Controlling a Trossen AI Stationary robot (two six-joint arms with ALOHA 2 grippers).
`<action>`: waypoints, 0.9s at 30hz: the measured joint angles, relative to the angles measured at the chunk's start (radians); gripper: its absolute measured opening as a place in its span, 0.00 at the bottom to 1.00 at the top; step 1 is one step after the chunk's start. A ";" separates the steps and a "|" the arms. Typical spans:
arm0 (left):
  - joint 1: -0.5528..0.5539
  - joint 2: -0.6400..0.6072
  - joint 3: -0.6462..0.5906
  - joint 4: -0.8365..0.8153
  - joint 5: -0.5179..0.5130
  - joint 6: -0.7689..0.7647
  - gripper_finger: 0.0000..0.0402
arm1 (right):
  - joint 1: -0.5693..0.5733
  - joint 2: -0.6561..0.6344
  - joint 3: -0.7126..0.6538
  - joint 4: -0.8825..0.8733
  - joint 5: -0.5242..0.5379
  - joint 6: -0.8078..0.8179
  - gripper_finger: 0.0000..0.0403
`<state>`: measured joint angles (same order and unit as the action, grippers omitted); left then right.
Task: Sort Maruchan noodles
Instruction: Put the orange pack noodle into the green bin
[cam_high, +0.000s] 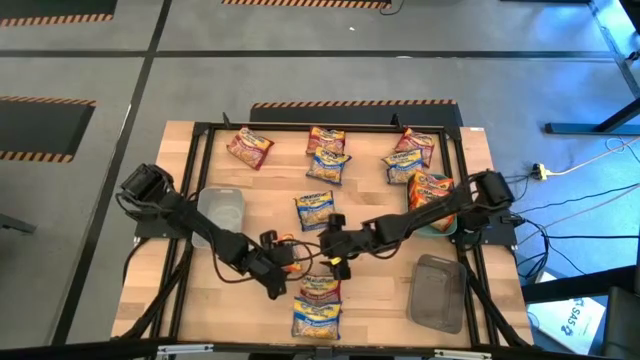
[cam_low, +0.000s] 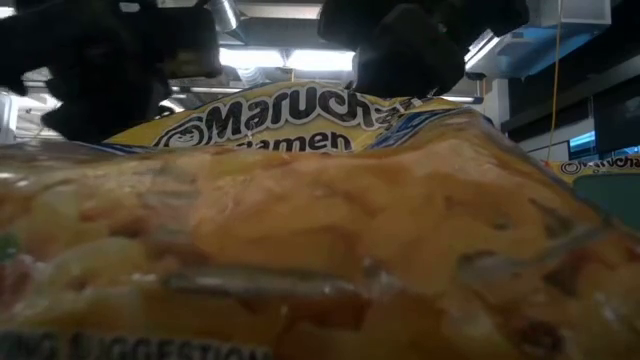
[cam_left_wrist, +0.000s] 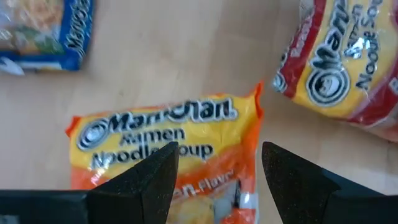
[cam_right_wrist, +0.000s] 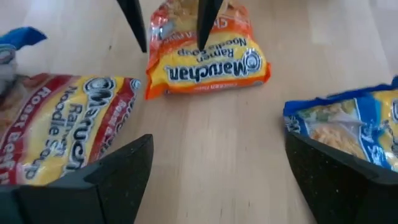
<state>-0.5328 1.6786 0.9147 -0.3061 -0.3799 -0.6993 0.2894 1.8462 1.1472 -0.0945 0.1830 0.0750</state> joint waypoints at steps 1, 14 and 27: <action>-0.001 -0.003 0.016 -0.018 0.000 0.003 0.56 | 0.001 -0.005 -0.012 0.021 -0.002 0.005 0.87; -0.070 -0.069 0.066 -0.396 -0.028 -0.181 0.56 | 0.005 0.061 -0.095 0.380 -0.017 0.080 0.87; -0.076 -0.073 -0.180 -0.004 -0.107 -0.182 0.56 | -0.119 0.198 -0.091 0.539 -0.180 0.458 0.87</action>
<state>-0.6093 1.6054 0.7352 -0.3097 -0.4871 -0.8814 0.1699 2.0445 1.0558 0.4444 0.0032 0.5334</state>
